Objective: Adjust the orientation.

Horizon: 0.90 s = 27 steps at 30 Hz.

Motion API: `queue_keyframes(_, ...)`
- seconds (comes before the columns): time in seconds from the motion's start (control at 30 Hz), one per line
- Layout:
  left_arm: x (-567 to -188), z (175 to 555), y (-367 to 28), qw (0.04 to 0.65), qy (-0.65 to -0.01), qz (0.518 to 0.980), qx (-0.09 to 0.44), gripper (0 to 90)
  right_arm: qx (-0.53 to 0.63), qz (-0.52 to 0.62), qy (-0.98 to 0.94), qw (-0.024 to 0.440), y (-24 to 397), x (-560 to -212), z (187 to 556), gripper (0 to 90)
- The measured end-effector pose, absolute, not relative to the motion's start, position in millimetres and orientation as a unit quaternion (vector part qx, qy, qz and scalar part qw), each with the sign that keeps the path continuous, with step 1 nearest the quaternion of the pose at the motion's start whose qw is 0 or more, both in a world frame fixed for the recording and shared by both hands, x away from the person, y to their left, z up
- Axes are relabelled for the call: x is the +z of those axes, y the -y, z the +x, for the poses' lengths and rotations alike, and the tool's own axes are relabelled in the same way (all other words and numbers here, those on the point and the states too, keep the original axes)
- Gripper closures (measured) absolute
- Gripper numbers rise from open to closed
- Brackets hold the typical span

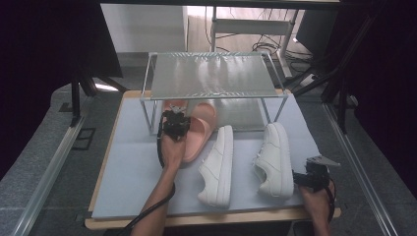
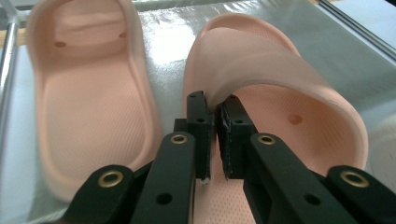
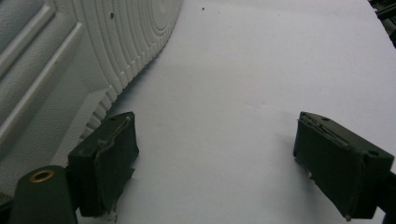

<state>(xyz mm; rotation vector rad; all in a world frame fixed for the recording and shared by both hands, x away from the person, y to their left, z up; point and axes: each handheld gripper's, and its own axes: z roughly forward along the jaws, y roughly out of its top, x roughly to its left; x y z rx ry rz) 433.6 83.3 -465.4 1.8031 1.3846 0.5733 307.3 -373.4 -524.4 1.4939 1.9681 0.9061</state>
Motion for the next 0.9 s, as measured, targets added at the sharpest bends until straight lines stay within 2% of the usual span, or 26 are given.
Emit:
queue_keyframes(0.37, -481.7, 449.3, -75.9, 0.371, -0.565, 0.691, 0.258, 84.1, 0.333, 0.549, -0.724, 0.252, 373.5, -524.4, 307.2, 13.9)
queue_keyframes(0.5, -481.2, 450.1, -79.3, 0.369, -0.562, 0.696, 0.252, 83.0, 0.333, 0.549, -0.724, 0.252, 373.5, -524.4, 307.2, 13.9)
queue_keyframes(0.63, -475.9, 445.7, -84.2, 0.38, -0.555, 0.7, 0.24, 76.3, 0.333, 0.55, -0.723, 0.252, 373.4, -524.4, 307.2, 13.9)
queue_keyframes(0.9, -464.9, 418.7, -110.8, 0.4, -0.534, 0.713, 0.217, 72.4, 0.333, 0.55, -0.724, 0.252, 373.4, -524.4, 307.2, 13.9)
